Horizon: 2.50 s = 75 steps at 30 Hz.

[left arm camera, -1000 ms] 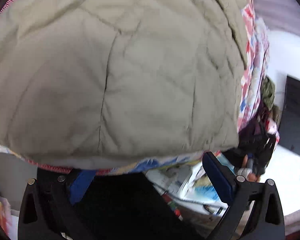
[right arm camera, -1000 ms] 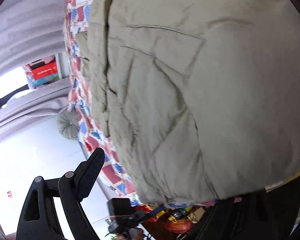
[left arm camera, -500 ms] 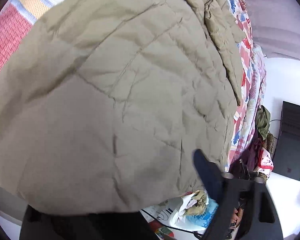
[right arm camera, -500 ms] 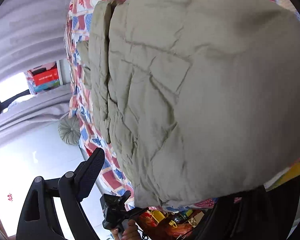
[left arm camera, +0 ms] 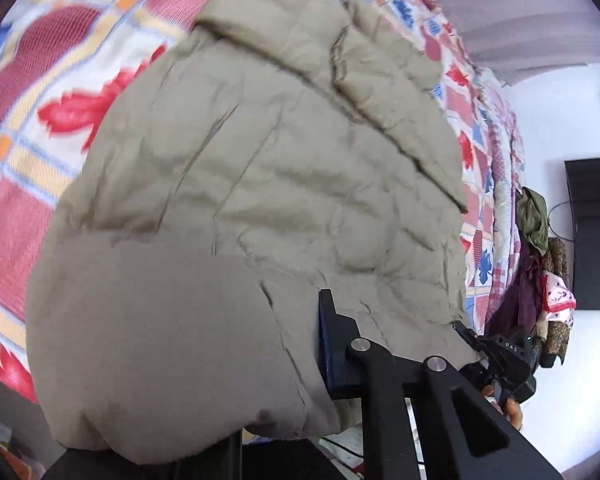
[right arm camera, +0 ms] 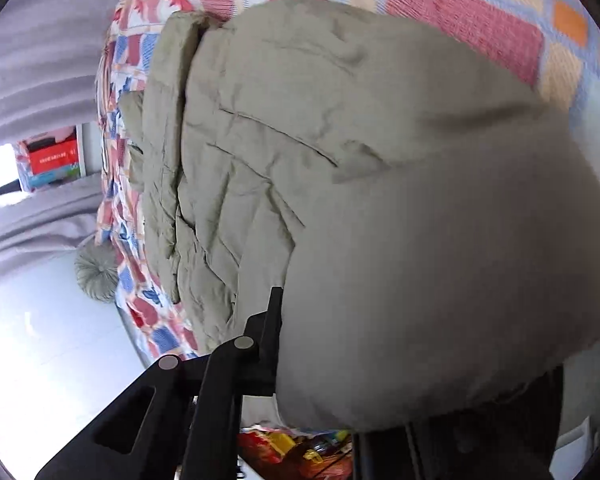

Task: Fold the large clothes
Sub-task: 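Carry the lifted hem with both tools over the body toward the collar, then lower the hem onto the collar and open both tools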

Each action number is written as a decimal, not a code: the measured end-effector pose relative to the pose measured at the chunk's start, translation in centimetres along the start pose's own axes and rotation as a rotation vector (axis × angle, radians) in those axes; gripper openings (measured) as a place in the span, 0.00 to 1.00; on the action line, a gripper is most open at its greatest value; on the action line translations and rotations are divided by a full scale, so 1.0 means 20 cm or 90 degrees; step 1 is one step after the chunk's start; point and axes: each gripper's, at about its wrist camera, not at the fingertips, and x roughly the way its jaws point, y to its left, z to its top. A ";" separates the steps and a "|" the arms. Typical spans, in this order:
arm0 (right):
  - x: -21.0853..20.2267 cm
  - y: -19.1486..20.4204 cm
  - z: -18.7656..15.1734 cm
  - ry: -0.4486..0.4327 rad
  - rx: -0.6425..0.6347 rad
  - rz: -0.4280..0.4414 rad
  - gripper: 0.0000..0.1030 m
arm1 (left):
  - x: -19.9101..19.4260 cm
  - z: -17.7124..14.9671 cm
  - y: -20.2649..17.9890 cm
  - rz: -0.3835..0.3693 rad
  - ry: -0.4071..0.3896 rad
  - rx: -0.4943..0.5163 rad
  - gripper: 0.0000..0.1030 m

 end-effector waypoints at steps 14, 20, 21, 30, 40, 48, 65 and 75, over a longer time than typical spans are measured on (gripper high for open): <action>-0.11 0.95 0.29 -0.105 -0.372 -0.046 0.11 | -0.28 0.69 -0.45 0.032 -0.196 0.178 0.17; -0.01 1.41 0.50 -0.156 -0.474 -0.069 0.11 | -0.24 1.09 -0.59 0.078 -0.277 0.200 0.17; 0.01 1.46 0.53 -0.164 -0.485 -0.067 0.11 | -0.21 1.13 -0.61 0.091 -0.287 0.204 0.17; 0.47 1.63 0.89 -0.182 -0.466 -0.121 0.11 | 0.26 1.50 -0.52 0.183 -0.260 0.143 0.17; 0.77 1.47 1.06 -0.158 -0.432 -0.159 0.12 | 0.47 1.57 -0.47 0.238 -0.244 0.140 0.17; 0.67 1.54 1.02 -0.154 -0.460 -0.121 0.80 | 0.36 1.52 -0.55 0.229 -0.244 0.192 0.32; 0.57 1.44 0.81 -0.114 -0.493 -0.153 0.79 | 0.18 1.39 -0.67 0.226 -0.286 0.260 0.82; 0.54 1.37 0.79 -0.112 -0.468 -0.150 0.80 | 0.12 1.29 -0.68 0.254 -0.282 0.285 1.00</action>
